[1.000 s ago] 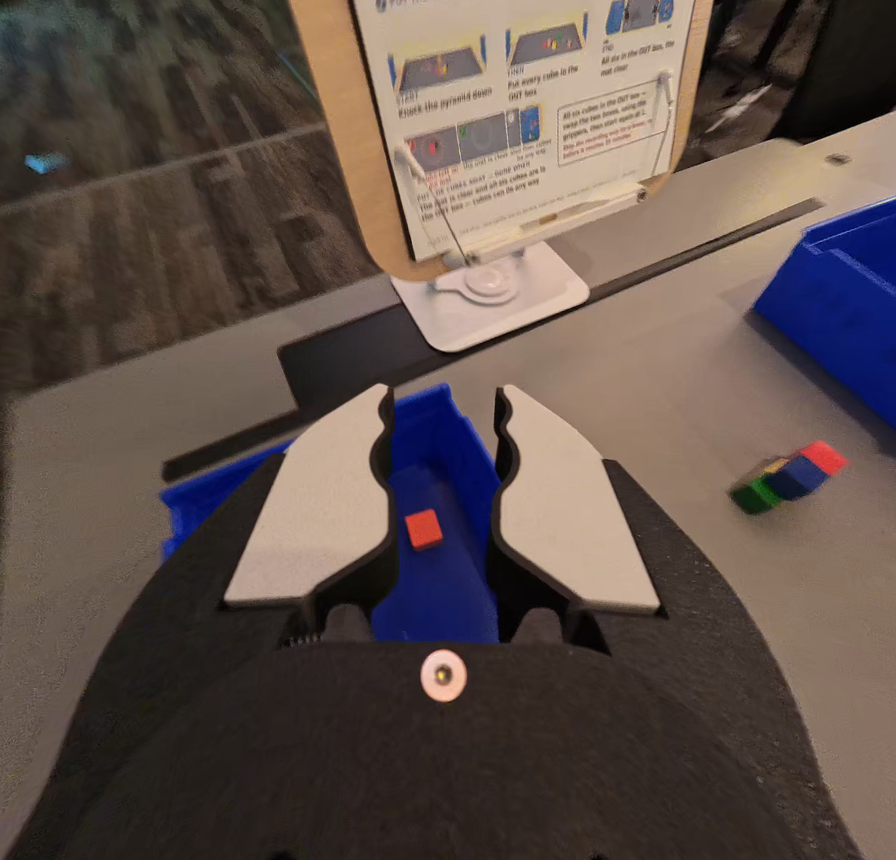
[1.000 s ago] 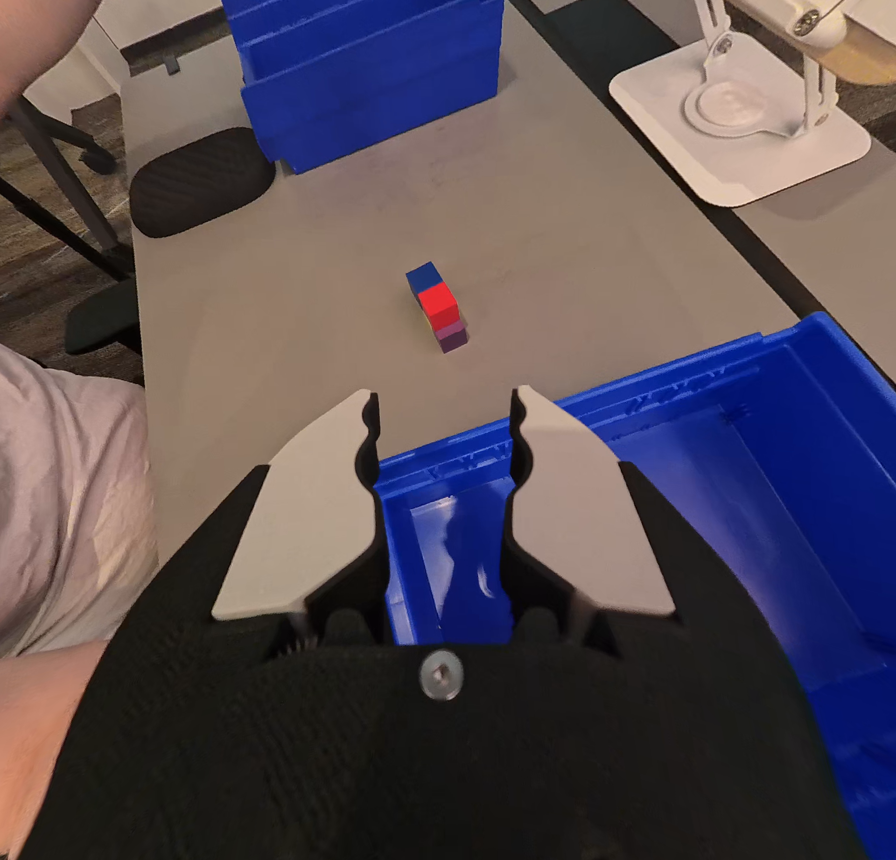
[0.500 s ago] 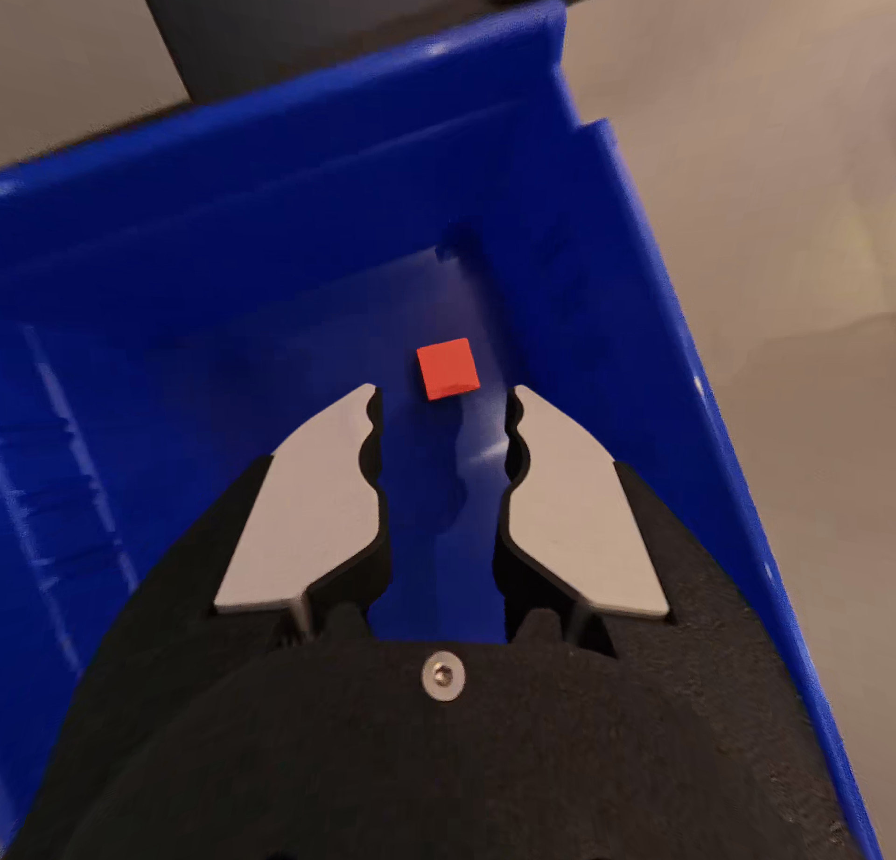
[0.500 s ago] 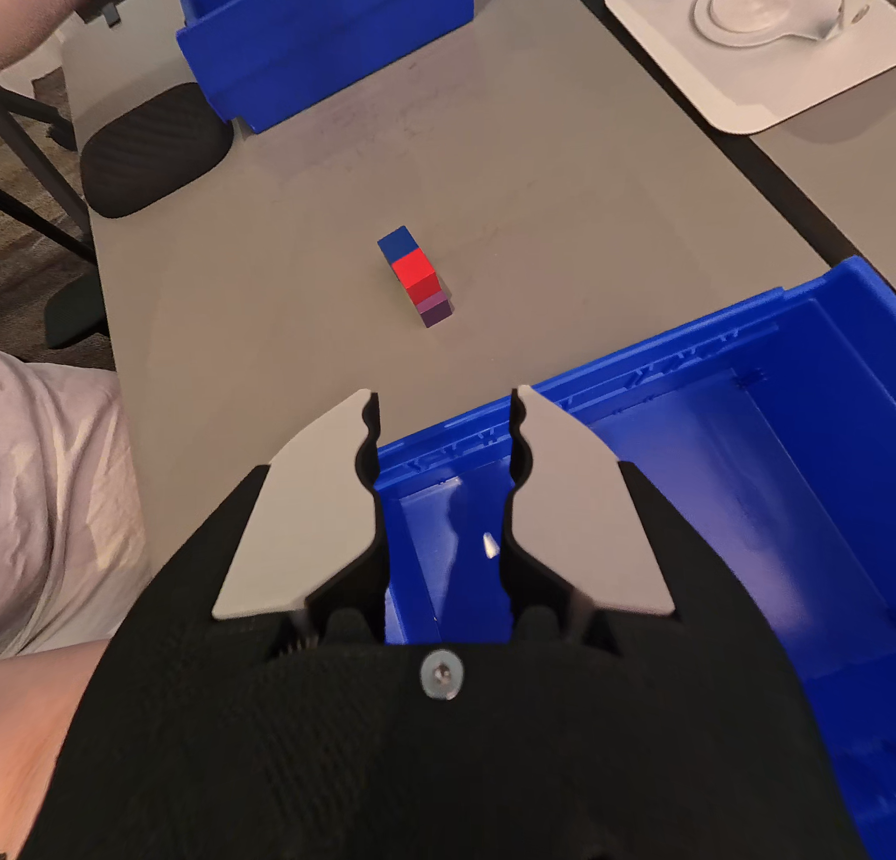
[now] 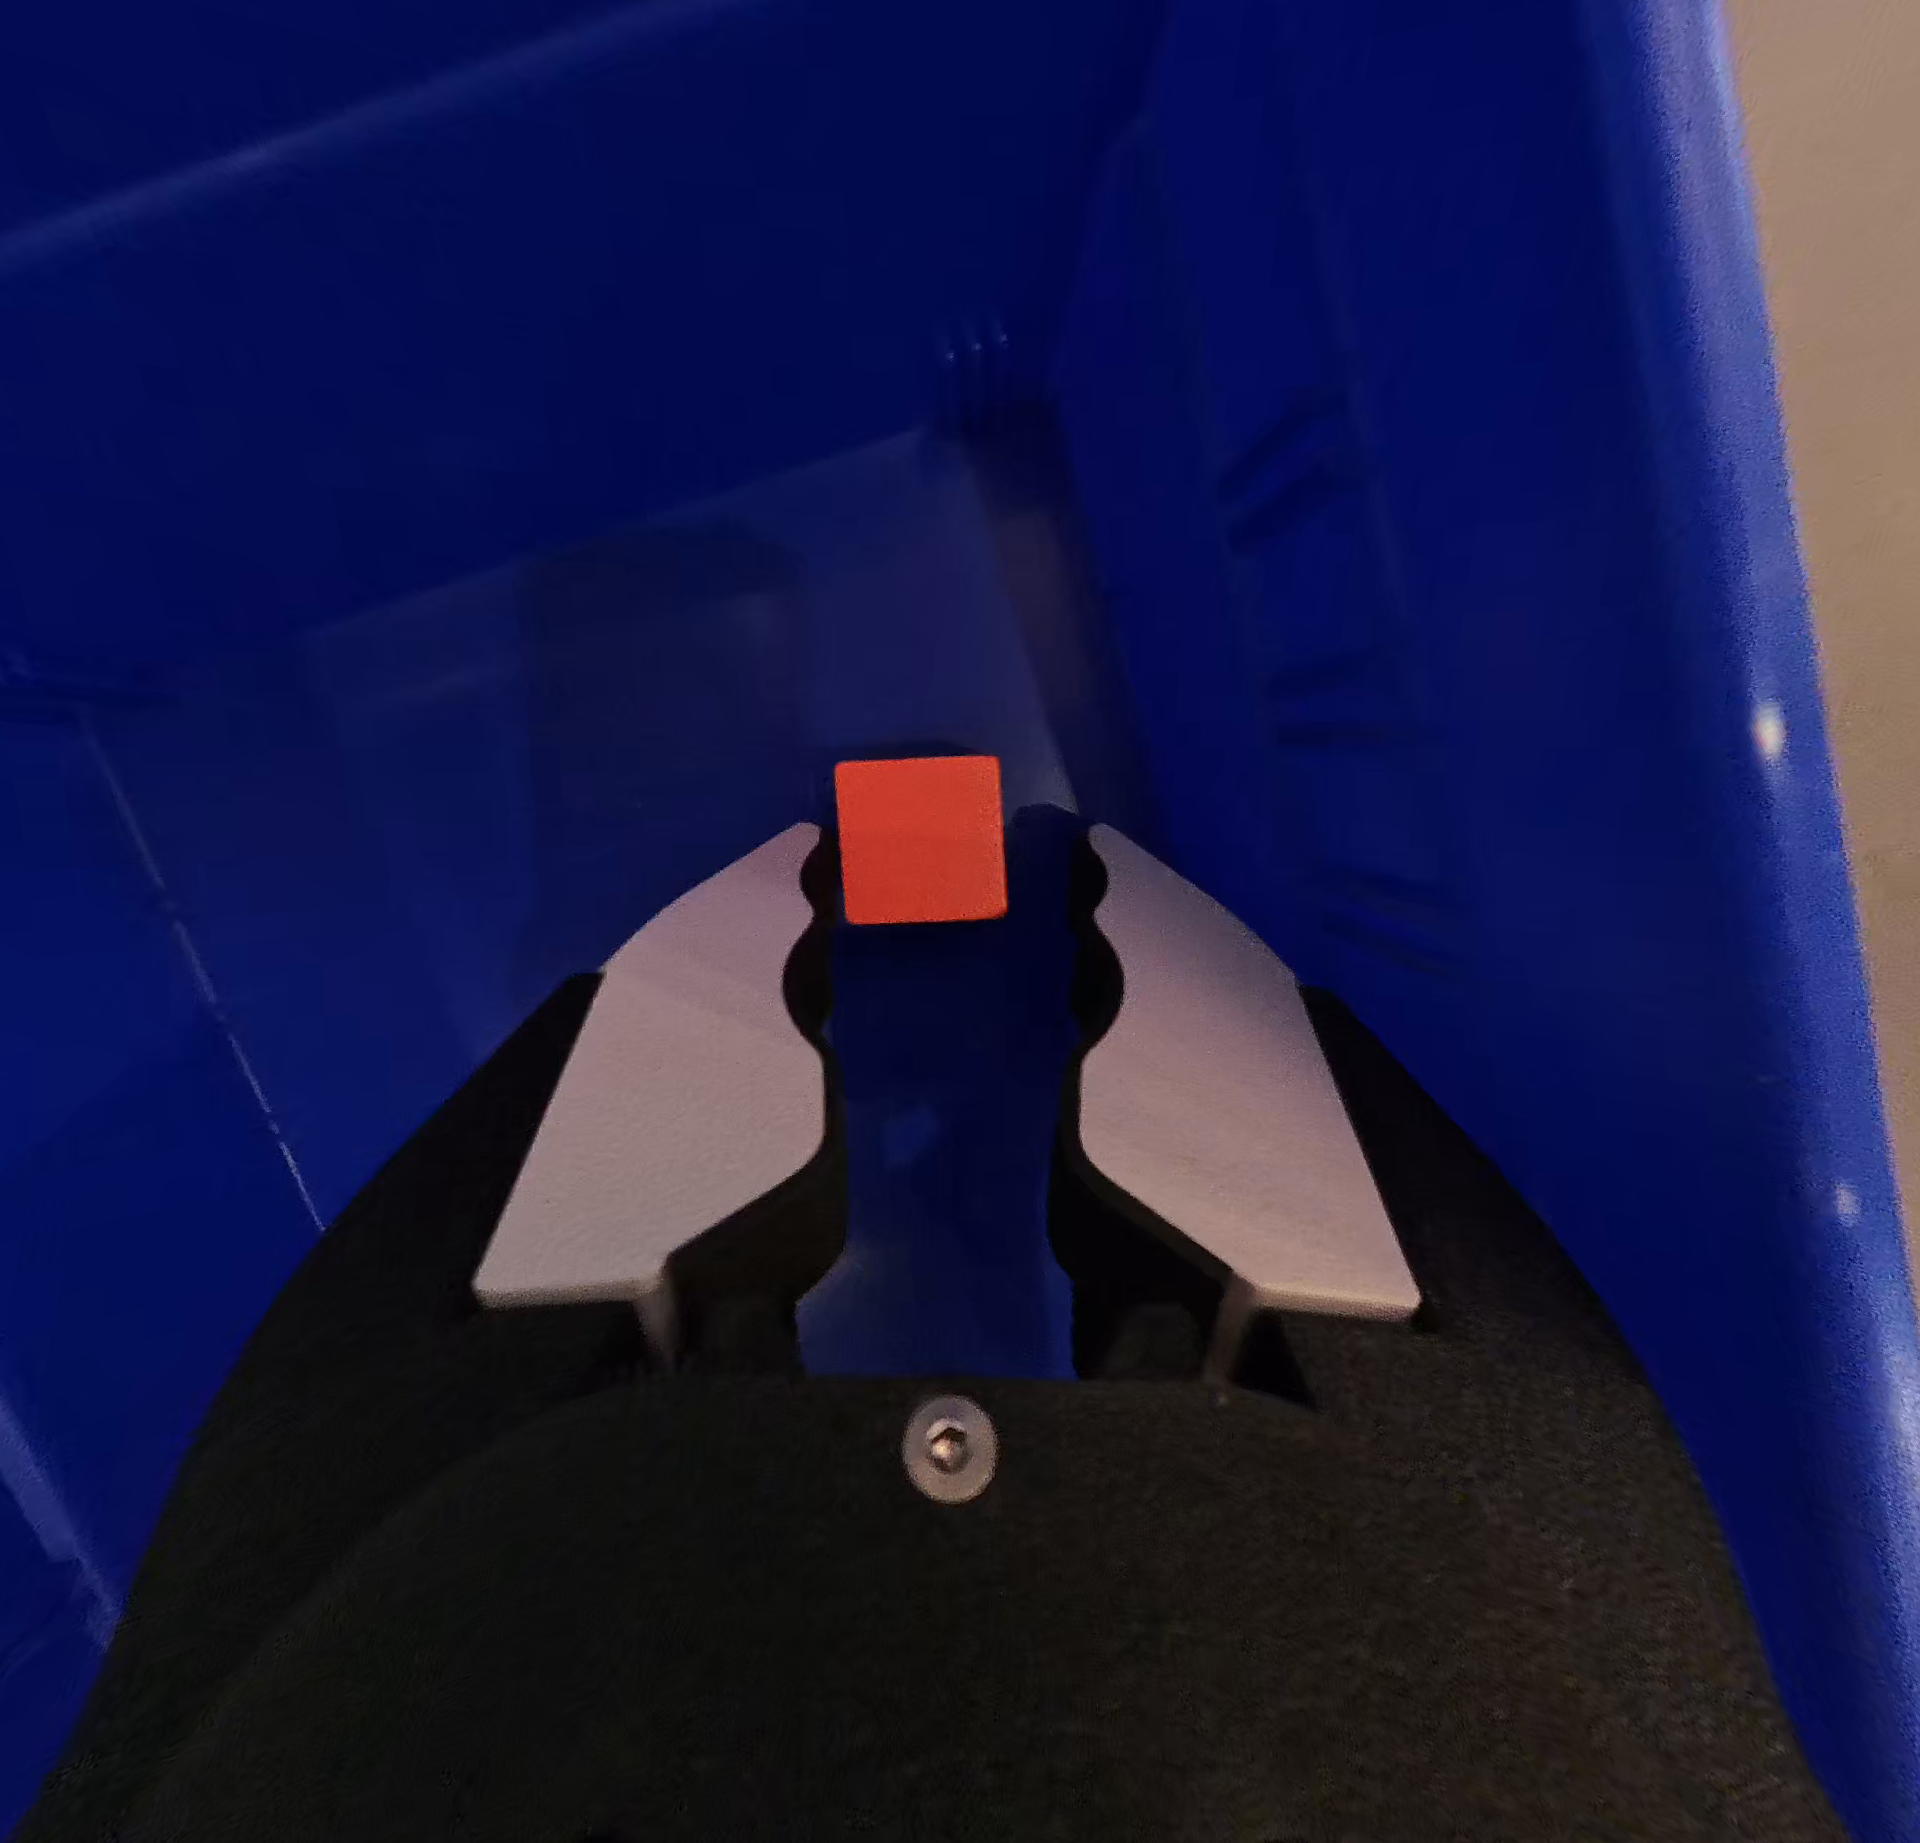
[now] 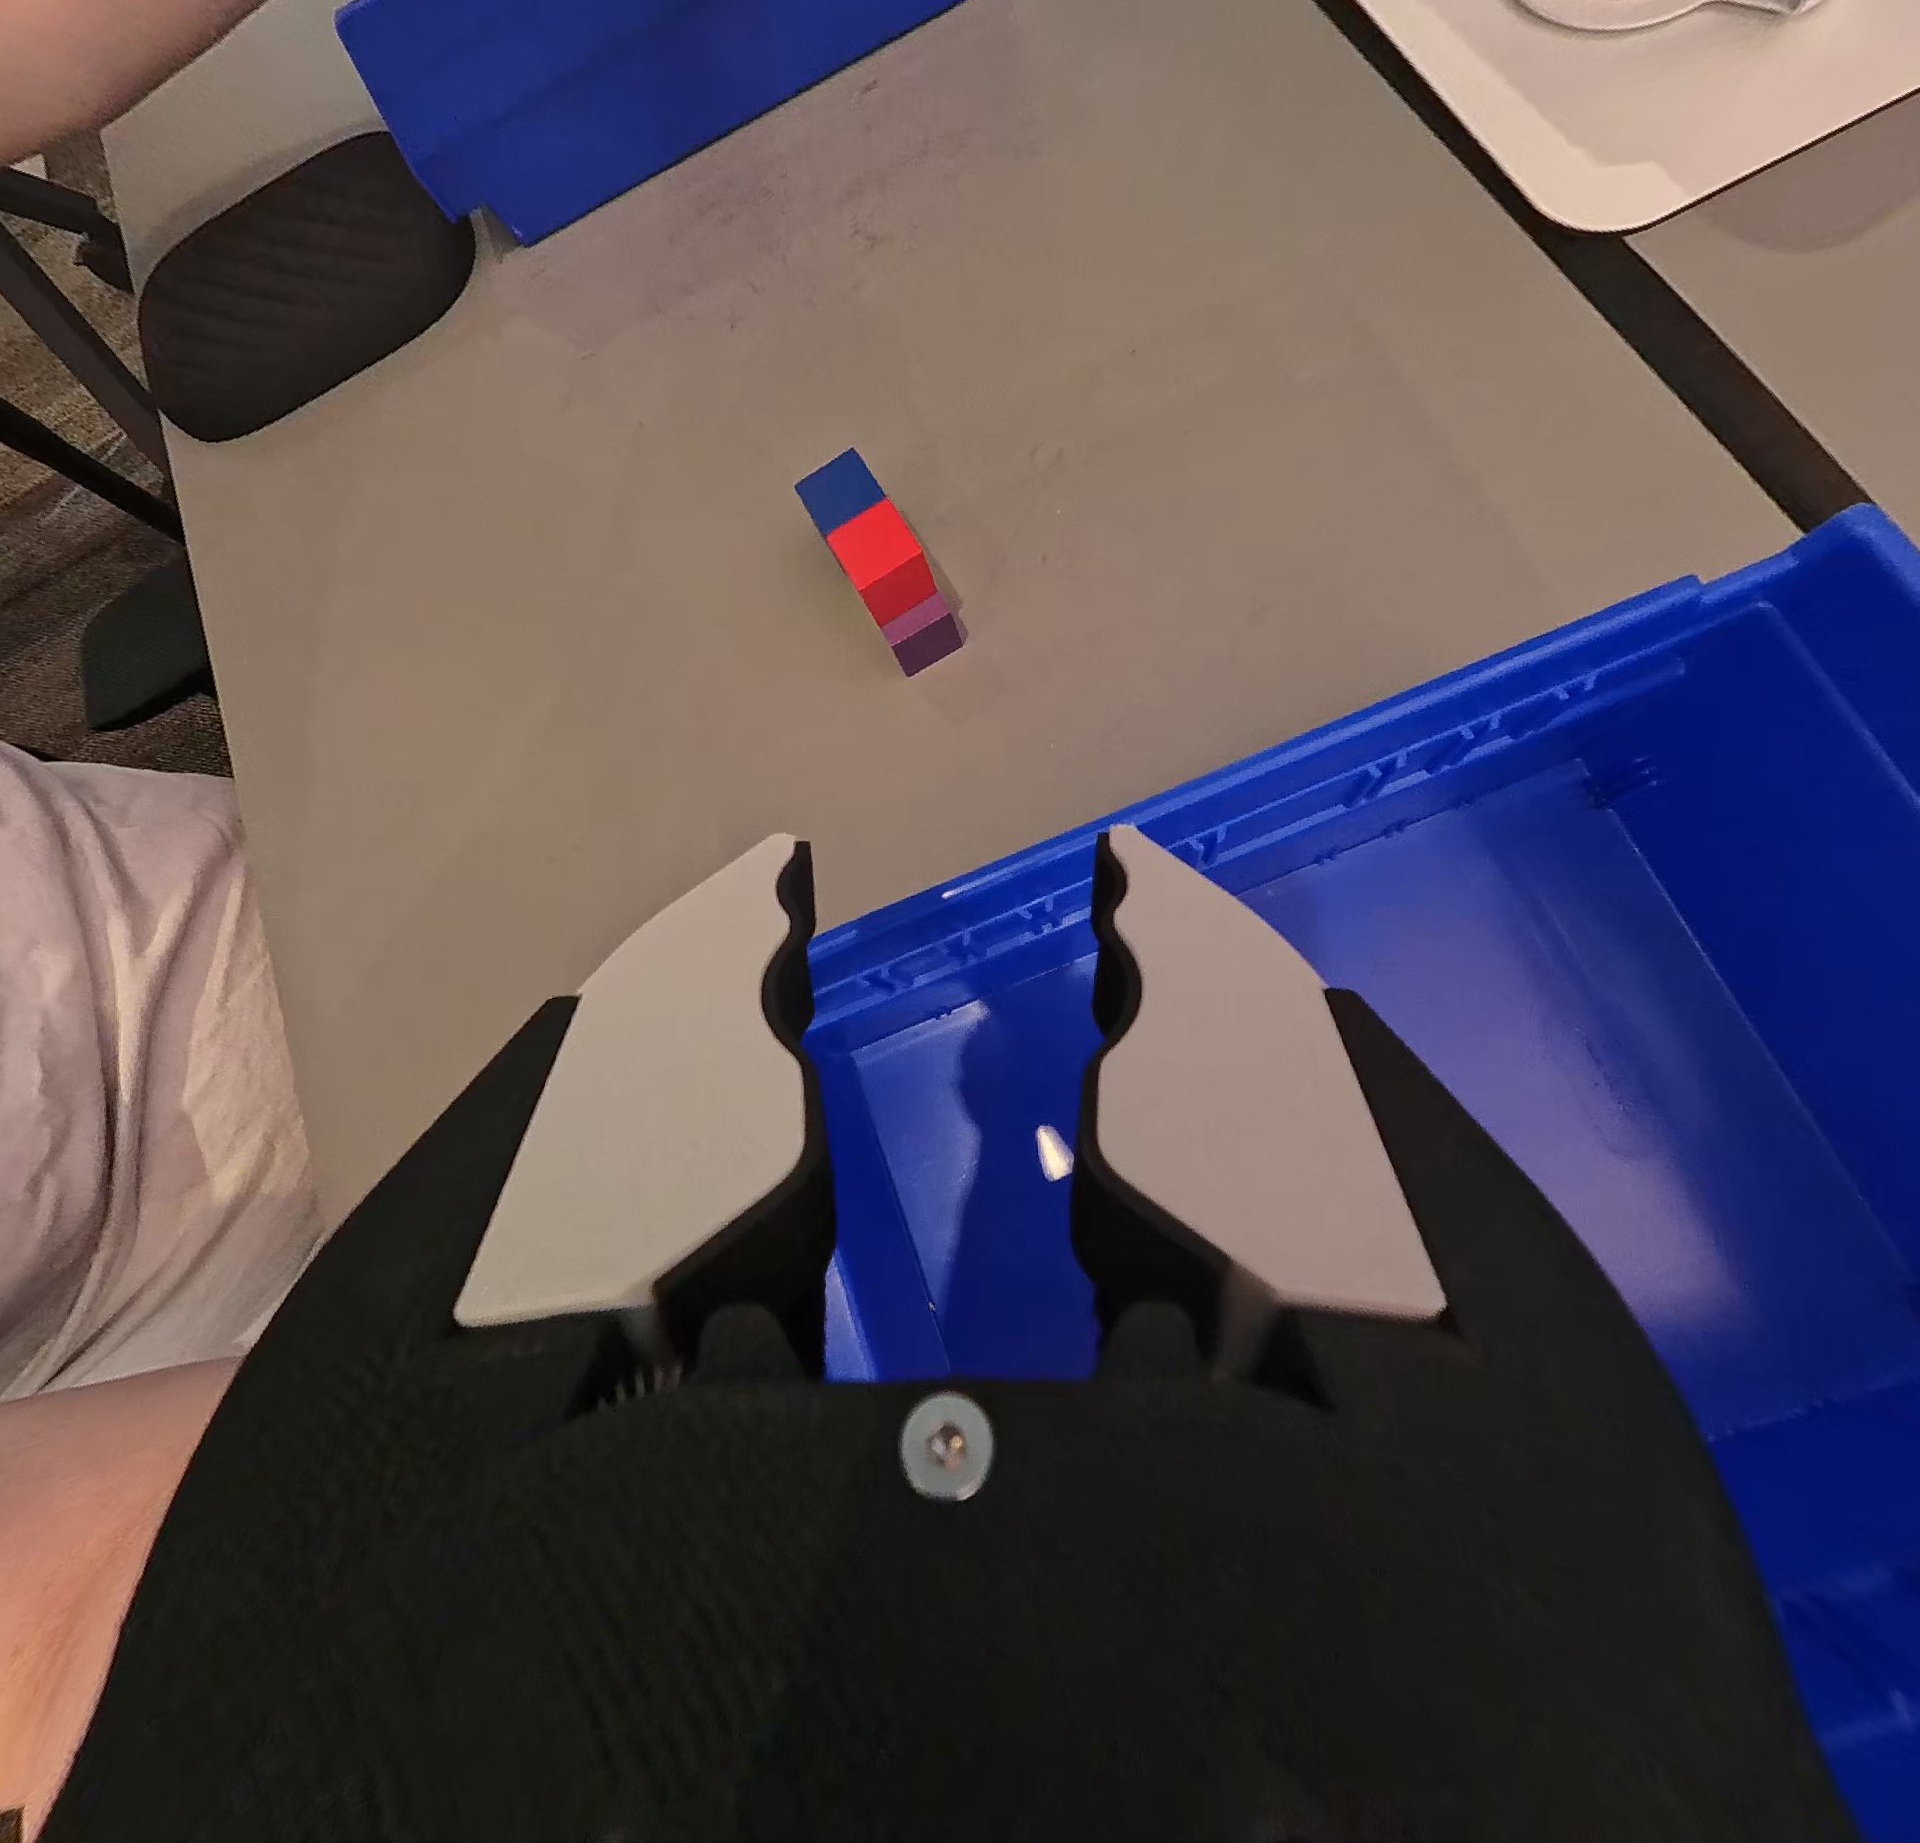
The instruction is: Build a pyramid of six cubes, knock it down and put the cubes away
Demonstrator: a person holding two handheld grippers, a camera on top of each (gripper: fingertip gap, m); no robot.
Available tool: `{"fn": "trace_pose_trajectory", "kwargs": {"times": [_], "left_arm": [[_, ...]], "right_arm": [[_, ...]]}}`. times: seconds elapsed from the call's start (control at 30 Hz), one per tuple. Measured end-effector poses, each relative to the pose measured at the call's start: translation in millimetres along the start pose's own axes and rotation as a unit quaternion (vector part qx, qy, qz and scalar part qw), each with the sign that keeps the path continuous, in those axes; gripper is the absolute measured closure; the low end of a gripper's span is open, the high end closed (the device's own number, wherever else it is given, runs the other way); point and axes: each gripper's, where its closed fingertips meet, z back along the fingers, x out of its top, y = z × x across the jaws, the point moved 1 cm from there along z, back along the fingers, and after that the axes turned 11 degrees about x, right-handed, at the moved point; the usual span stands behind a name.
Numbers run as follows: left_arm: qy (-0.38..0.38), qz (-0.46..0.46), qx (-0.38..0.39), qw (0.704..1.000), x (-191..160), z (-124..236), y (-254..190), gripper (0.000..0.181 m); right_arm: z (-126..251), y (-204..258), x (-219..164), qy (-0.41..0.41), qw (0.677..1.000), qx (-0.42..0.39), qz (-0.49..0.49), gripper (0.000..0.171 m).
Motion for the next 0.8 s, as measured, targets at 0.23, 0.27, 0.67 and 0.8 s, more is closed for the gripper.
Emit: {"fn": "trace_pose_trajectory", "kwargs": {"times": [0.23, 0.27, 0.67, 0.8], "left_arm": [[-0.020, -0.021, 0.027, 0.999, 0, 7, 18, 0.152], [-0.032, -0.023, 0.033, 0.999, 3, 12, 23, 0.152], [-0.251, -0.125, 0.005, 0.960, 79, 181, -12, 0.152], [-0.262, -0.207, -0.059, 0.941, 76, 193, -97, 0.152]], "right_arm": [[2, 0, -1, -0.002, 1.000, 0.002, 0.000, 0.118], [2, 0, -2, -0.003, 1.000, 0.003, 0.000, 0.118], [2, 3, 2, -0.005, 1.000, 0.000, 0.006, 0.118], [-1, 8, 3, 0.002, 1.000, 0.005, 0.016, 0.118]]}}
